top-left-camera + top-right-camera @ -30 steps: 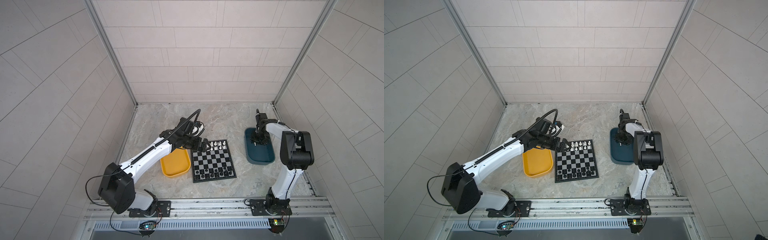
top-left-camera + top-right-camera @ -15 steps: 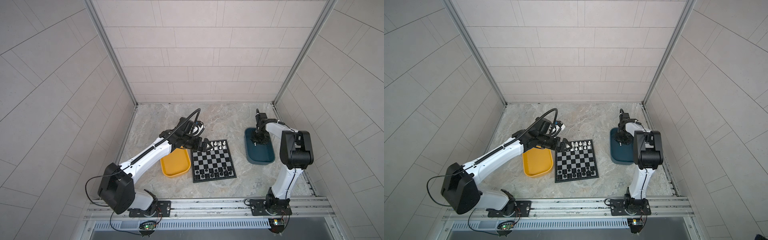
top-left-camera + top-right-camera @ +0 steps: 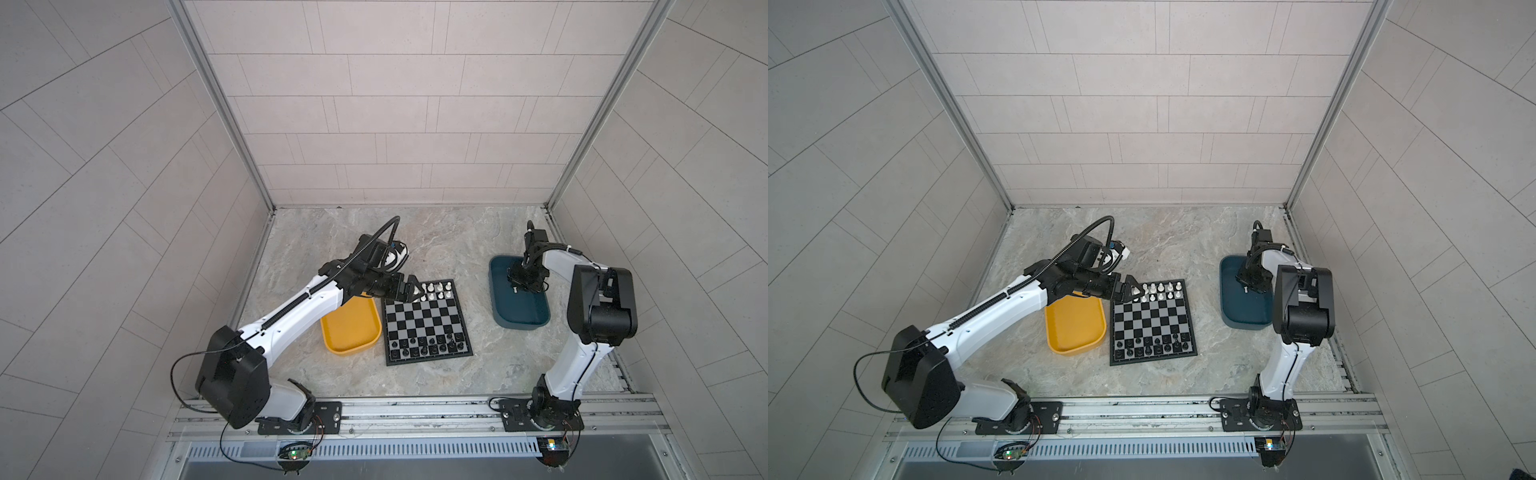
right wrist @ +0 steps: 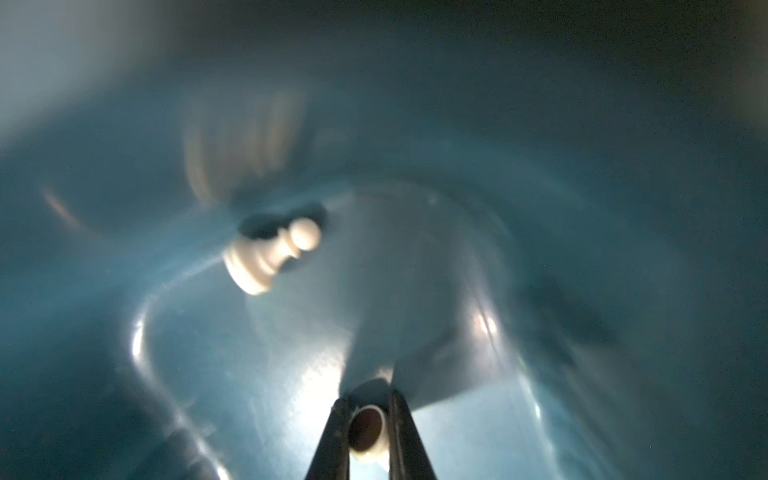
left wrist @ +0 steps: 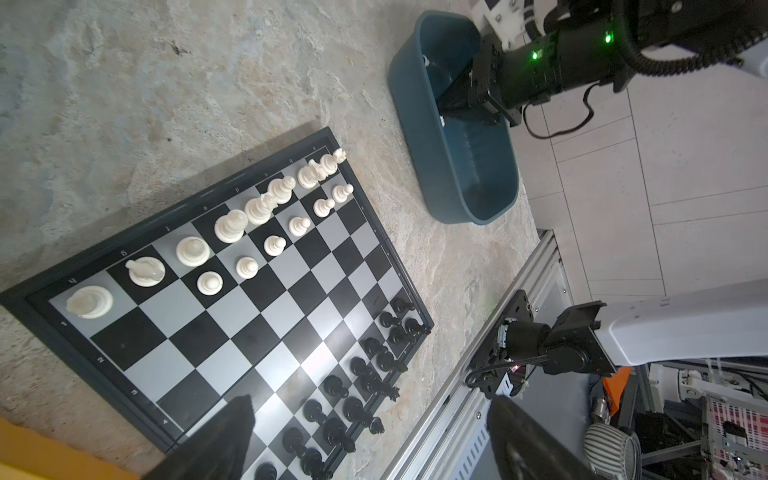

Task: Set up the chess pieces on the board
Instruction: 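Lift the white pawn from the bin with the right gripper while the left rises, then hold the pawn up with the right gripper while the left gripper reaches toward it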

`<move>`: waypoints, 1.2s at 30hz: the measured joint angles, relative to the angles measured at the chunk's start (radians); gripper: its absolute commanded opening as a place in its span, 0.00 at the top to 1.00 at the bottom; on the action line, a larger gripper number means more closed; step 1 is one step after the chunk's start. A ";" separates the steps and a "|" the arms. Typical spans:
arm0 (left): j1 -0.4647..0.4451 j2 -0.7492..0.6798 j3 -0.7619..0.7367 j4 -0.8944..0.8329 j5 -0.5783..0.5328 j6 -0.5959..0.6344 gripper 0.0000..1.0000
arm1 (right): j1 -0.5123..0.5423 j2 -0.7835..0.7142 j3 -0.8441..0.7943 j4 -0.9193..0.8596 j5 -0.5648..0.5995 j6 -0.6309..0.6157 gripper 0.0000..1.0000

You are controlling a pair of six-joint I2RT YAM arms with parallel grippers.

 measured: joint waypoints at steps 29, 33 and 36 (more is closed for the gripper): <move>-0.126 0.537 0.030 1.423 0.006 -0.675 0.31 | 0.222 -0.653 -0.410 0.772 -0.513 0.958 0.99; -0.134 0.570 0.068 1.497 0.016 -0.732 0.34 | 0.225 -0.669 -0.417 0.823 -0.513 0.987 0.99; -0.141 0.580 0.068 1.542 0.016 -0.768 0.36 | 0.225 -0.670 -0.421 0.861 -0.513 1.006 0.99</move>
